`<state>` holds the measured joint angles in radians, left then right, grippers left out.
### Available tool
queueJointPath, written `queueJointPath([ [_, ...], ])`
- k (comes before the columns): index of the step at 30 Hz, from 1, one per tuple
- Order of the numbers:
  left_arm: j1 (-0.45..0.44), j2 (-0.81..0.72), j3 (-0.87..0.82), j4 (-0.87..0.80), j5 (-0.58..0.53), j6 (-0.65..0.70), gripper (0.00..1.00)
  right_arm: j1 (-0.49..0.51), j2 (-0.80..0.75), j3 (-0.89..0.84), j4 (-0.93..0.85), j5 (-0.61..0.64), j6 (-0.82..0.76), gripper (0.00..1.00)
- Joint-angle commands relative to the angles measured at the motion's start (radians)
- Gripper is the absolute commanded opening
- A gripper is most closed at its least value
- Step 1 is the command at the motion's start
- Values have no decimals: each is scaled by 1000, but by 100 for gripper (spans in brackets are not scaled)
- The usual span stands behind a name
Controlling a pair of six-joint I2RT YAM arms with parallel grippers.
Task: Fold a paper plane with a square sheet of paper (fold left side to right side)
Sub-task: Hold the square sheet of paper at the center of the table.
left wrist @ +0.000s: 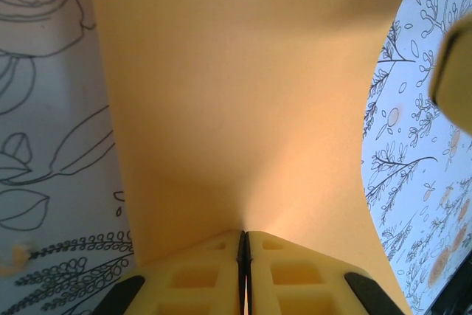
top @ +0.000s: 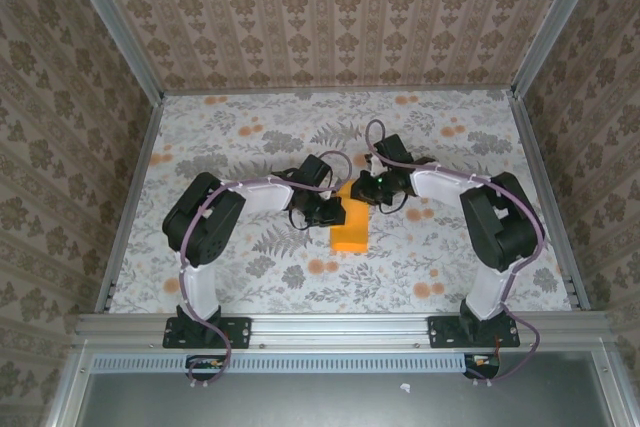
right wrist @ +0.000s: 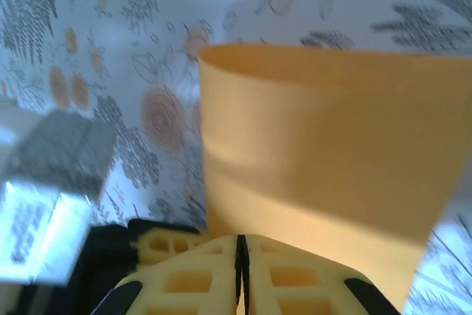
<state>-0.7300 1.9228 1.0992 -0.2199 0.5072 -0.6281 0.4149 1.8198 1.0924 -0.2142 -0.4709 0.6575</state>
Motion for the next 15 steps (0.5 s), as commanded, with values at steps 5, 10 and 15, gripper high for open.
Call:
queueJointPath([
  [5, -14, 9, -24, -64, -38, -2, 11, 1, 136, 120, 0, -44, -2, 11],
  [10, -14, 2, -27, -67, -35, 1, 11, 0, 202, 155, -59, 2, -8, 11],
  [15, -15, -11, -41, -63, -23, 6, 11, 0, 247, 183, -140, 51, -16, 10],
])
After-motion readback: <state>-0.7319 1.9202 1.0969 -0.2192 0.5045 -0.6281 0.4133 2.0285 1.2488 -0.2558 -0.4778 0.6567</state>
